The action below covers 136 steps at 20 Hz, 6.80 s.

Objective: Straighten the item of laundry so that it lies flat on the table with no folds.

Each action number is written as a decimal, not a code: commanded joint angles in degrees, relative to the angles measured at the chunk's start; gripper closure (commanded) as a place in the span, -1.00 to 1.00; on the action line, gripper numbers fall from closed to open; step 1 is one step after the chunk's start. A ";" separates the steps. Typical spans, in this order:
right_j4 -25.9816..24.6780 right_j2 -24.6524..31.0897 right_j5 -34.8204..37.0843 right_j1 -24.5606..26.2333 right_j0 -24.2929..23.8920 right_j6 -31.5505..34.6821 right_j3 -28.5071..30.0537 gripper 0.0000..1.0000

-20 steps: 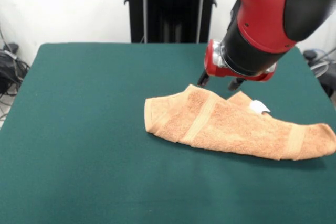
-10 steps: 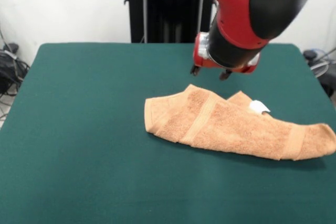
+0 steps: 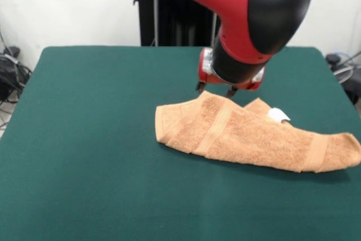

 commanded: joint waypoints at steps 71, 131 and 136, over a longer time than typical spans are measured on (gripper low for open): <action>7.25 35.96 -27.92 -17.12 -20.51 5.51 35.25 -1.00; -4.88 23.98 -17.73 -11.81 -13.85 18.15 22.44 -1.00; -4.16 24.25 -19.01 -10.70 -13.88 17.46 23.40 -1.00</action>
